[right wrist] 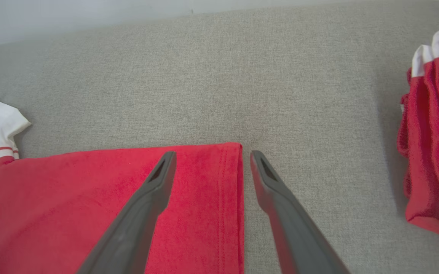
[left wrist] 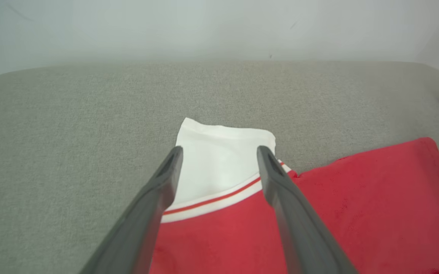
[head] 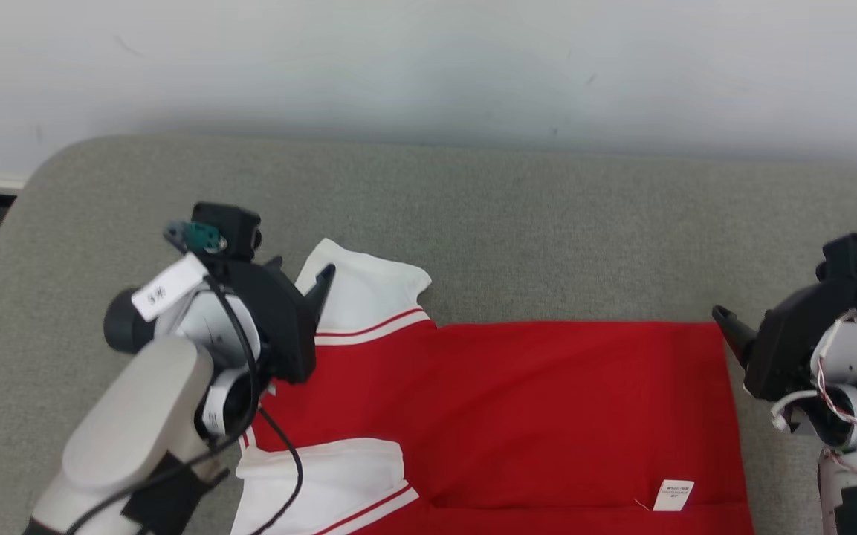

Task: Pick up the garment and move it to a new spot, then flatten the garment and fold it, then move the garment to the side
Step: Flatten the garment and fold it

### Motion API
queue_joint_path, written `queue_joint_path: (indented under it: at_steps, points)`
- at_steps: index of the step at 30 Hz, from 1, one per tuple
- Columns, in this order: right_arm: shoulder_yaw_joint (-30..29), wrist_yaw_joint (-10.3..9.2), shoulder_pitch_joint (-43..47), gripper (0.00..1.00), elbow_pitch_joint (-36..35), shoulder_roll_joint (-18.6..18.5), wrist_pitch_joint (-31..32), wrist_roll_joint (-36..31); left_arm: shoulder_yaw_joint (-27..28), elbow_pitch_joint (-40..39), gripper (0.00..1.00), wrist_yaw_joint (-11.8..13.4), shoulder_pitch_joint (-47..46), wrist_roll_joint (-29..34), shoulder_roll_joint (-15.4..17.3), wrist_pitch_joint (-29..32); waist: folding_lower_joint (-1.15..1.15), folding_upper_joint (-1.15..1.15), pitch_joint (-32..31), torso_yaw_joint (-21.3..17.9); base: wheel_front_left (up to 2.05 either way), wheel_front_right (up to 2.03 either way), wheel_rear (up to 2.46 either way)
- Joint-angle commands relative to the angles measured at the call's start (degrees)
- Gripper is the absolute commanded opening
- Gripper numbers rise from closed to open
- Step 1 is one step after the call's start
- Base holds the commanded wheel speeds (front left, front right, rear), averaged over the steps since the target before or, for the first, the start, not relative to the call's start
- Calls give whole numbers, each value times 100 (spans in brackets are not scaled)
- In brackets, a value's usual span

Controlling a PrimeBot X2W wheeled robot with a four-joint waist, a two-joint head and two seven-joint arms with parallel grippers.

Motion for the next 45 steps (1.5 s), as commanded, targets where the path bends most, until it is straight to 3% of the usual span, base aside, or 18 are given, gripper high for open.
queue_joint_path:
  at_steps: [1, 12, 19, 27, 36, 44, 45]
  points:
    - [5, -3, -120, 100, 58, -17, 61, -76, 4, 128, 100, -35, -140, 35, 12, 48, -1, -1, 263, -66, 0, 0, 0]
    - [195, -3, -1146, 100, 708, -17, 235, -153, -146, 1651, 100, -270, -1442, 193, -171, 365, -1, -1, 1018, -377, 0, 0, 0]
    - [326, -3, -1105, 100, 850, -16, 430, -51, -254, 2299, 100, -588, -1816, 200, -198, 341, -1, -1, 1211, -493, 0, 0, 0]
    - [579, -3, -1066, 100, 791, -17, 415, 126, -335, 2858, 100, -788, -2055, 191, -149, 349, -1, -1, 1313, -665, 0, 0, 0]
    - [668, -3, -1298, 100, 835, -15, 365, 138, -325, 3305, 100, -725, -2363, 189, -37, 419, -1, -1, 1547, -750, 0, 0, 0]
    - [895, -3, -1325, 100, 841, 1, 468, 314, -335, 3454, 100, -704, -2559, 138, -186, 364, -1, -1, 1648, -701, 0, 0, 0]
    - [923, -3, -1293, 98, 850, 3, 488, 345, -344, 3481, 85, -711, -2565, 131, -206, 365, -1, -1, 1641, -698, 0, 0, 0]
